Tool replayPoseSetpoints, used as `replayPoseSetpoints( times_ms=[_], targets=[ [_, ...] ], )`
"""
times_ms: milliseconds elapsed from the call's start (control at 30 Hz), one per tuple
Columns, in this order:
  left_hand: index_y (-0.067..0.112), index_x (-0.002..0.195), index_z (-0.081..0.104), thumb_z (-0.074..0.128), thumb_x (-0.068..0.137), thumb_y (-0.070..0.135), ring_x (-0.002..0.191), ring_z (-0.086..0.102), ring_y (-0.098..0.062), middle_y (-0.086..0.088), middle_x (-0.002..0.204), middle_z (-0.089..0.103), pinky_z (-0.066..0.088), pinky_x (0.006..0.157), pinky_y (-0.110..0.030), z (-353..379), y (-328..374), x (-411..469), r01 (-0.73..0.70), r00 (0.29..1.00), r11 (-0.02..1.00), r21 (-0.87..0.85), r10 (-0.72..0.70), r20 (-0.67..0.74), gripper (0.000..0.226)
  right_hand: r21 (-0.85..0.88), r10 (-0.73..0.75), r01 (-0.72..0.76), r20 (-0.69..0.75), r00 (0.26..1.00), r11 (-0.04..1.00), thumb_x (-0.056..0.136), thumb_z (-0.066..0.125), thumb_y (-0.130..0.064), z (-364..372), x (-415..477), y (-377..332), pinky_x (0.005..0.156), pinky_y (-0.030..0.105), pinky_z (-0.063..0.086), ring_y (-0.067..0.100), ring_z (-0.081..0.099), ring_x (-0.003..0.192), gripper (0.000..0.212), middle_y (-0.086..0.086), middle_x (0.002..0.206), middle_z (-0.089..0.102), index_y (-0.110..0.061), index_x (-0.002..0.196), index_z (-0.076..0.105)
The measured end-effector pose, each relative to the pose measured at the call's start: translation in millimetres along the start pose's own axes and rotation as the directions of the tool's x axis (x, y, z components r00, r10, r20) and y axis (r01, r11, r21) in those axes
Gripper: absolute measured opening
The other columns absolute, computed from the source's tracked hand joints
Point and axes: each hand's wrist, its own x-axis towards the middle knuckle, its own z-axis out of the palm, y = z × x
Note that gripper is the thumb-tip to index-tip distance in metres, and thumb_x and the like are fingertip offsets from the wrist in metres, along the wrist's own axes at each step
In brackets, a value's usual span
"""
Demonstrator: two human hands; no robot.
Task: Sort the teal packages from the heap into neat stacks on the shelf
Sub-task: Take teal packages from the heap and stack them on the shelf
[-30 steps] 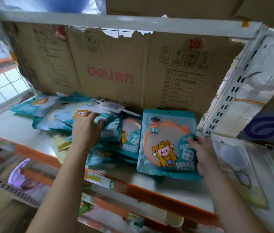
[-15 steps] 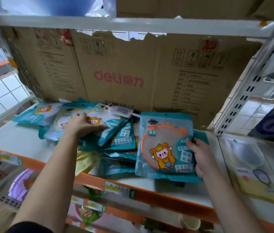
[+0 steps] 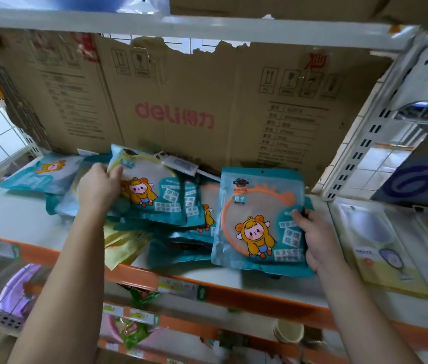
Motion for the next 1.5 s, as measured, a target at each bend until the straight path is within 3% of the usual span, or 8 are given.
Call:
replayPoseSetpoints(
  times_ms=[200, 300, 533, 700, 833, 1100, 1200, 1500],
  targets=[
    [0.000, 0.114, 0.055, 0.045, 0.100, 0.036, 0.092, 0.057, -0.039, -0.023, 0.098, 0.063, 0.039, 0.073, -0.042, -38, 29, -60, -0.280, 0.910, 0.952, -0.126, 0.221, -0.350, 0.040, 0.024, -0.031, 0.032, -0.026, 0.999, 0.999, 0.095, 0.057, -0.018, -14, -10, -3, 0.075, 0.043, 0.058, 0.026, 0.072, 0.084, 0.014, 0.009, 0.094, 0.074, -0.010, 0.106, 0.062],
    [0.007, 0.115, 0.058, 0.046, 0.099, 0.036, 0.085, 0.057, -0.025, -0.009, 0.092, 0.062, 0.042, 0.071, -0.037, -38, 41, -82, -0.382, 0.885, 0.857, -0.345, 0.233, -0.402, 0.036, 0.041, -0.046, 0.048, -0.043, 0.998, 0.998, 0.096, 0.055, -0.016, -30, -13, -7, 0.062, 0.035, 0.055, 0.018, 0.072, 0.070, 0.009, 0.003, 0.081, 0.075, -0.012, 0.099, 0.062],
    [0.035, 0.092, 0.055, 0.050, 0.095, 0.037, 0.068, 0.051, -0.018, -0.004, 0.078, 0.055, 0.043, 0.057, -0.032, 19, 73, -136, -0.292, 0.944, 0.620, -0.728, 0.310, -0.114, 0.007, 0.098, -0.087, 0.104, -0.169, 0.982, 0.990, 0.095, 0.056, -0.019, -98, -27, -16, 0.071, 0.040, 0.057, 0.021, 0.069, 0.074, 0.015, 0.009, 0.092, 0.072, -0.009, 0.104, 0.062],
    [0.037, 0.092, 0.057, 0.051, 0.094, 0.035, 0.072, 0.054, -0.023, -0.010, 0.086, 0.058, 0.045, 0.059, -0.036, 62, 116, -199, -0.222, 0.915, 0.549, -0.806, 0.402, 0.022, 0.007, 0.155, -0.099, 0.153, -0.312, 0.945, 0.976, 0.095, 0.056, -0.020, -179, -56, -19, 0.052, 0.027, 0.053, 0.011, 0.068, 0.059, 0.009, -0.006, 0.071, 0.072, -0.015, 0.094, 0.063],
    [0.025, 0.091, 0.055, 0.049, 0.100, 0.019, 0.060, 0.055, -0.011, 0.000, 0.075, 0.057, 0.047, 0.049, -0.024, 95, 165, -267, -0.084, 0.901, 0.454, -0.887, 0.415, 0.127, 0.013, 0.211, -0.075, 0.178, -0.421, 0.904, 0.961, 0.091, 0.062, -0.019, -256, -89, -23, 0.052, 0.026, 0.055, 0.012, 0.070, 0.064, 0.010, -0.002, 0.080, 0.073, -0.013, 0.098, 0.065],
    [0.019, 0.104, 0.054, 0.046, 0.099, 0.022, 0.074, 0.059, -0.015, 0.003, 0.082, 0.059, 0.050, 0.061, -0.033, 156, 254, -410, 0.123, 0.876, 0.435, -0.892, 0.374, 0.303, 0.010, 0.197, -0.088, 0.234, -0.555, 0.827, 0.952, 0.089, 0.065, -0.010, -409, -154, -51, 0.052, 0.027, 0.056, 0.011, 0.068, 0.054, 0.005, -0.005, 0.063, 0.071, -0.011, 0.089, 0.060],
    [0.022, 0.094, 0.053, 0.044, 0.098, 0.020, 0.069, 0.057, -0.014, 0.005, 0.076, 0.058, 0.047, 0.058, -0.031, 173, 284, -457, 0.140, 0.875, 0.420, -0.896, 0.370, 0.311, 0.010, 0.197, -0.086, 0.240, -0.575, 0.814, 0.950, 0.089, 0.063, -0.009, -461, -170, -59, 0.048, 0.025, 0.056, 0.011, 0.067, 0.052, 0.003, -0.003, 0.062, 0.071, -0.010, 0.090, 0.061],
    [0.022, 0.091, 0.055, 0.050, 0.099, 0.021, 0.074, 0.064, -0.016, -0.001, 0.086, 0.065, 0.054, 0.063, -0.034, 211, 366, -530, 0.290, 0.838, 0.353, -0.890, 0.355, 0.414, 0.009, 0.204, -0.063, 0.213, -0.565, 0.822, 0.956, 0.089, 0.065, -0.020, -573, -181, -71, 0.059, 0.034, 0.059, 0.016, 0.071, 0.065, 0.009, 0.000, 0.081, 0.075, -0.015, 0.097, 0.065]
  ],
)
